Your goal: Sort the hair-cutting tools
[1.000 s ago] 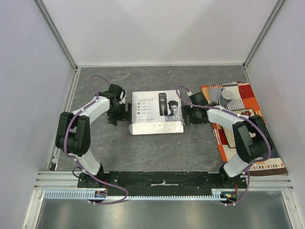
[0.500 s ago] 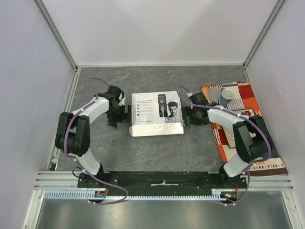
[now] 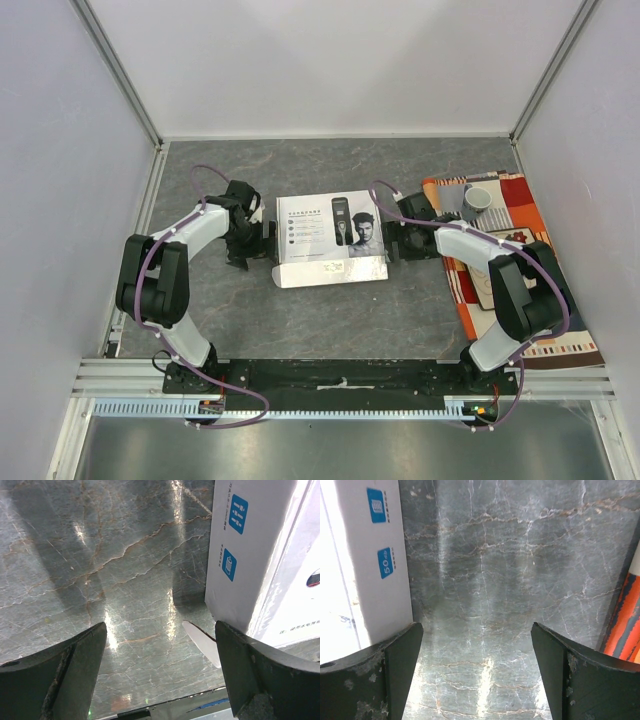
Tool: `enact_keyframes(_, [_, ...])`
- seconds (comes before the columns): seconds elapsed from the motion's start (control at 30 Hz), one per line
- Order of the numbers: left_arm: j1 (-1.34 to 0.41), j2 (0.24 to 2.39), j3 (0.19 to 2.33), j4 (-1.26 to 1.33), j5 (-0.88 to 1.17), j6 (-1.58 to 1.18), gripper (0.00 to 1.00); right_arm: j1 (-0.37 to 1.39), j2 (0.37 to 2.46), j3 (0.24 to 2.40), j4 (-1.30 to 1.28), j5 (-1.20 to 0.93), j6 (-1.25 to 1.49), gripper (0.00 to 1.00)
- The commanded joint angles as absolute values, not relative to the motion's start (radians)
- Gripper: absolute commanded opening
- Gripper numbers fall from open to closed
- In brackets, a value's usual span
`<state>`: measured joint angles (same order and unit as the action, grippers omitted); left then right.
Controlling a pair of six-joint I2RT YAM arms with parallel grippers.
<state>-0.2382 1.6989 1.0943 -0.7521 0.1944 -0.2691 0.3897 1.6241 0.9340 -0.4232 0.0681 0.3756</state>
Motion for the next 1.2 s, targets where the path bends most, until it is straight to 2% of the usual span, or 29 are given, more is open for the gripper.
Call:
enact_keyframes(0.0, [-0.255, 1.695, 1.086, -0.716, 0.259, -0.295, 0.95, 0.405, 1.572, 0.950, -0.295, 0.080, 0.371, 0.98])
enact_keyframes(0.2, [-0.253, 1.698, 1.089, -0.716, 0.252, -0.285, 0.95, 0.405, 1.549, 0.943, -0.239, 0.100, 0.356, 0.98])
enact_keyframes(0.6, [-0.245, 1.695, 1.092, -0.718, 0.259, -0.285, 0.95, 0.405, 1.555, 0.943, -0.288, 0.025, 0.350, 0.98])
enact_keyframes(1.17, [-0.241, 1.683, 1.072, -0.689, 0.426, -0.327, 0.95, 0.405, 1.643, 0.979, -0.416, -0.173, 0.374, 0.98])
